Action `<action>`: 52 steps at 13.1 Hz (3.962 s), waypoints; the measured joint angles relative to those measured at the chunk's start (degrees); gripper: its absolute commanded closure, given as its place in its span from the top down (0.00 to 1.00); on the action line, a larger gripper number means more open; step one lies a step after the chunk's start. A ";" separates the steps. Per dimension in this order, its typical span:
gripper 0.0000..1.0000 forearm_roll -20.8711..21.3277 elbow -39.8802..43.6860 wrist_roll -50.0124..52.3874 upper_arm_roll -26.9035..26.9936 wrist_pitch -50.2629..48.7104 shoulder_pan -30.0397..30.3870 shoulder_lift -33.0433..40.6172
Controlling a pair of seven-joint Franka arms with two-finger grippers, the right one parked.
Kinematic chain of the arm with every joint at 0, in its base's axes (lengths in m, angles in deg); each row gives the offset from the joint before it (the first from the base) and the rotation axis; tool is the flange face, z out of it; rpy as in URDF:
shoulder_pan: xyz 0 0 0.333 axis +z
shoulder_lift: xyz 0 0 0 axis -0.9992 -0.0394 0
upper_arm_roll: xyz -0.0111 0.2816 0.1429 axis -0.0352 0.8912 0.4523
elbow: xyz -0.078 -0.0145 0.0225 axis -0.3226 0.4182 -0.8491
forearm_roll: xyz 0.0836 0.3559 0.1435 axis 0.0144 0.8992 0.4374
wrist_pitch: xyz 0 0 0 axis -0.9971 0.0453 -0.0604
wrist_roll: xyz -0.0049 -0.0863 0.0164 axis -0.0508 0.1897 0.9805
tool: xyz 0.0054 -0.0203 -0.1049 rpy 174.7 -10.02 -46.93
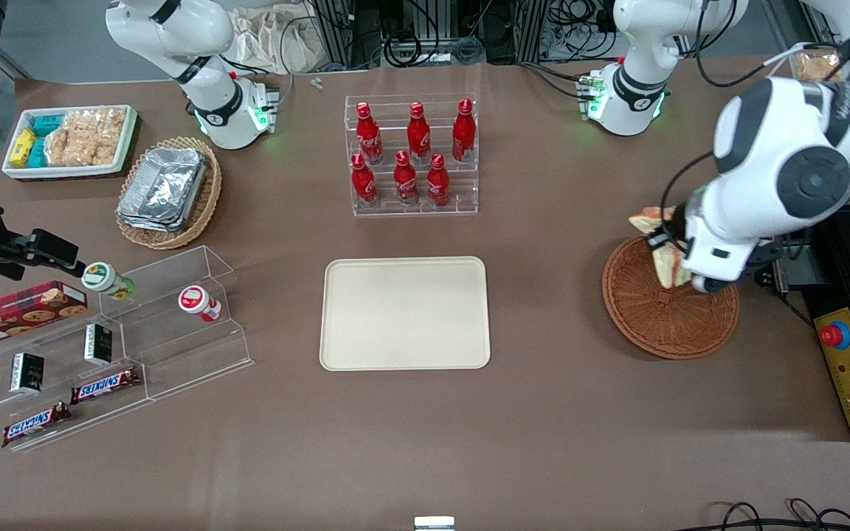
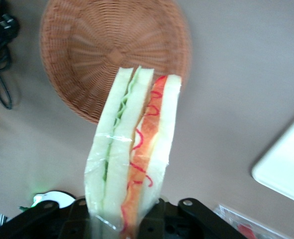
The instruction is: Place sandwich from basket to tray
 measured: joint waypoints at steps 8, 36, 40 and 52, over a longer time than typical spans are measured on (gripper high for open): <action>0.01 5.02 11.11 5.50 -11.39 8.76 -11.07 -17.49; 1.00 23.99 22.48 19.00 -11.06 25.27 -14.91 -34.79; 1.00 23.05 21.96 18.96 -11.12 15.92 -9.45 -24.67; 1.00 2.40 15.07 -27.58 6.17 4.84 2.86 -5.37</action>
